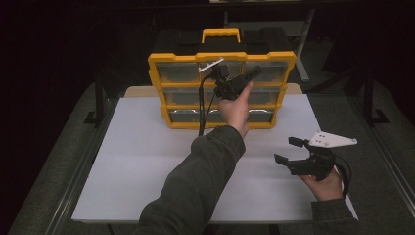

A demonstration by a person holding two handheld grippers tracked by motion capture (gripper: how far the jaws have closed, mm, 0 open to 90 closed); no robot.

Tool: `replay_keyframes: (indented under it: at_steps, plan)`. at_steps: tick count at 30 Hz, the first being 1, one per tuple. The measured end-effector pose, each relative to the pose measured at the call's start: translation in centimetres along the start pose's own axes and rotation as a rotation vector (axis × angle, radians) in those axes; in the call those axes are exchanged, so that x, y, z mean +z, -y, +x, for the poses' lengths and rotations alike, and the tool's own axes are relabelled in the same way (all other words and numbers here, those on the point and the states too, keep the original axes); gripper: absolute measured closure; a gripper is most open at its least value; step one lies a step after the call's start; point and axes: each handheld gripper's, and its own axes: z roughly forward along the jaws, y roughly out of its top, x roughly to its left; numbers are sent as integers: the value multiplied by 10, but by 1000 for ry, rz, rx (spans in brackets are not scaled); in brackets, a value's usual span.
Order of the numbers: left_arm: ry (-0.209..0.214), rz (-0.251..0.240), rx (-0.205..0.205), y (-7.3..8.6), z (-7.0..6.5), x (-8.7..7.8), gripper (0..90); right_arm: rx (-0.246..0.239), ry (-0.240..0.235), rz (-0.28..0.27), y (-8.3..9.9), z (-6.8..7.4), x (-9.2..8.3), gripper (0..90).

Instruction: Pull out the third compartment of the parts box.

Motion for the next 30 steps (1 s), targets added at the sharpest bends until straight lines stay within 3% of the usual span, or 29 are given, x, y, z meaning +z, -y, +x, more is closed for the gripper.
replay_keyframes:
  at_steps: [30]
  plan:
    - [58, 29, -4, 14, -15, -27, 837, -3, -7, 15, 0, 1, 3, 146]
